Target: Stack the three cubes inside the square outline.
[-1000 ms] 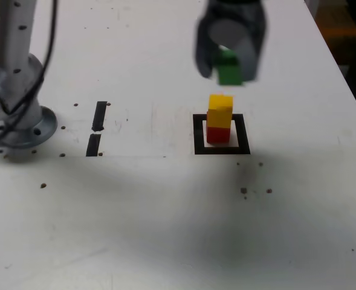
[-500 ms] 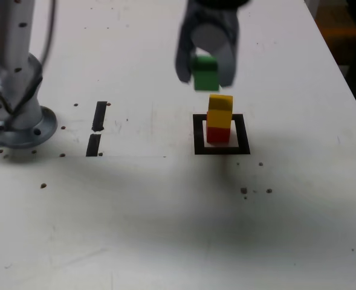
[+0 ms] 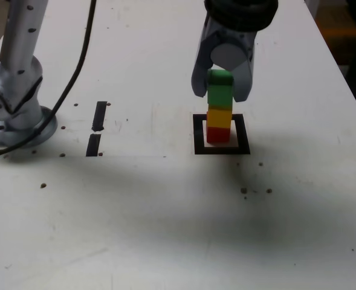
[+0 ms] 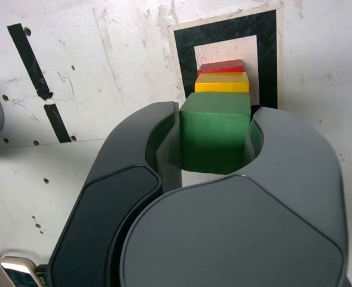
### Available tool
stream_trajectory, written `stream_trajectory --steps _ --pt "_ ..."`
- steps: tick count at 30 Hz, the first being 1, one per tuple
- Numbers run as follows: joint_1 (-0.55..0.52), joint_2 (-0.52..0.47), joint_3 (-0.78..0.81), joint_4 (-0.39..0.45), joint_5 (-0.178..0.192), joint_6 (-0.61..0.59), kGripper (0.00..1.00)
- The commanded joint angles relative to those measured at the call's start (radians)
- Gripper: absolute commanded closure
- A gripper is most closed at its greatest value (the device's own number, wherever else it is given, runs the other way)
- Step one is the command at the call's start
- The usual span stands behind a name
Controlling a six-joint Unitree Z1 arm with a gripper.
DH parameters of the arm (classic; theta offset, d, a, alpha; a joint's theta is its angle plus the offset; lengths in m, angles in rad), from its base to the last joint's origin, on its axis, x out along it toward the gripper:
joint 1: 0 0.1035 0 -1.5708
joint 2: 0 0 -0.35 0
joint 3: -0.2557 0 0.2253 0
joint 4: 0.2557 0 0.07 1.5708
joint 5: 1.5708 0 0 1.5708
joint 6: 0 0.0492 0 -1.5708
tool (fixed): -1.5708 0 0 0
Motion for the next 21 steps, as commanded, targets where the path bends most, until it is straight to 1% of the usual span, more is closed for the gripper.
stream_trajectory --steps 1,3,4,6,8,10,13,16,18,21 --pt "0.003 0.006 -0.002 0.013 -0.004 0.000 0.96" --pt "0.004 0.013 -0.002 0.013 -0.007 0.000 0.89" --pt "0.005 0.018 -0.002 0.013 -0.010 0.000 0.80" --pt "0.007 0.020 -0.001 0.013 -0.011 0.000 0.69" --pt "0.009 0.023 0.000 0.013 -0.012 0.000 0.51" --pt "0.010 0.027 -0.002 0.013 -0.014 0.001 0.37" --pt "0.010 0.034 -0.004 0.013 -0.017 0.002 0.20" --pt "0.010 0.034 -0.006 0.013 -0.013 0.001 0.07" --pt "0.011 0.025 -0.005 0.013 -0.001 -0.003 0.01" --pt "0.011 -0.025 0.018 0.013 0.013 -0.012 0.00"
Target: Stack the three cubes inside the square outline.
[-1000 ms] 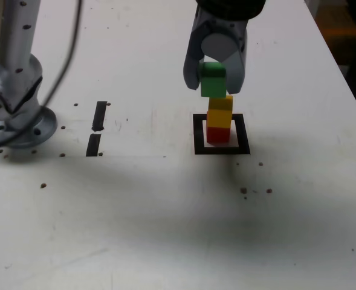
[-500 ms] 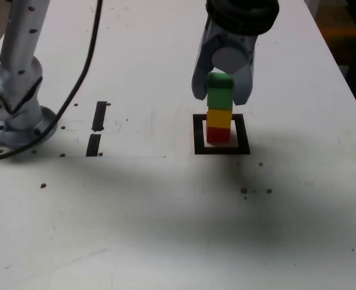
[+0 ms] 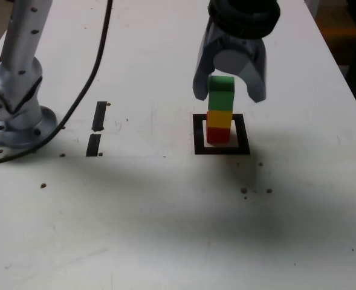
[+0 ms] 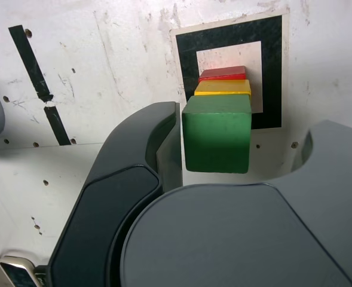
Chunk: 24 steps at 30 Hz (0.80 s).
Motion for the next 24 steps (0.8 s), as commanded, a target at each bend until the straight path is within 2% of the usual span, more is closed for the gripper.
stream_trajectory --steps 1,6,10,12,13,17,20,24 --pt "0.001 -0.071 0.027 0.013 0.010 -0.008 0.00" --pt "-0.023 -0.327 0.134 0.013 0.034 -0.021 0.00" --pt "-0.032 -0.505 0.260 0.013 0.040 -0.026 0.00" --pt "-0.006 -0.572 0.370 0.012 0.026 -0.024 0.00" --pt "0.039 -0.603 0.491 0.009 0.007 -0.012 0.00" --pt "0.115 -0.617 0.686 -0.018 -0.017 0.026 0.00" --pt "0.147 -0.628 0.834 -0.124 -0.030 0.058 0.00" --pt "0.159 -0.655 1.025 -0.362 -0.071 0.076 0.00"
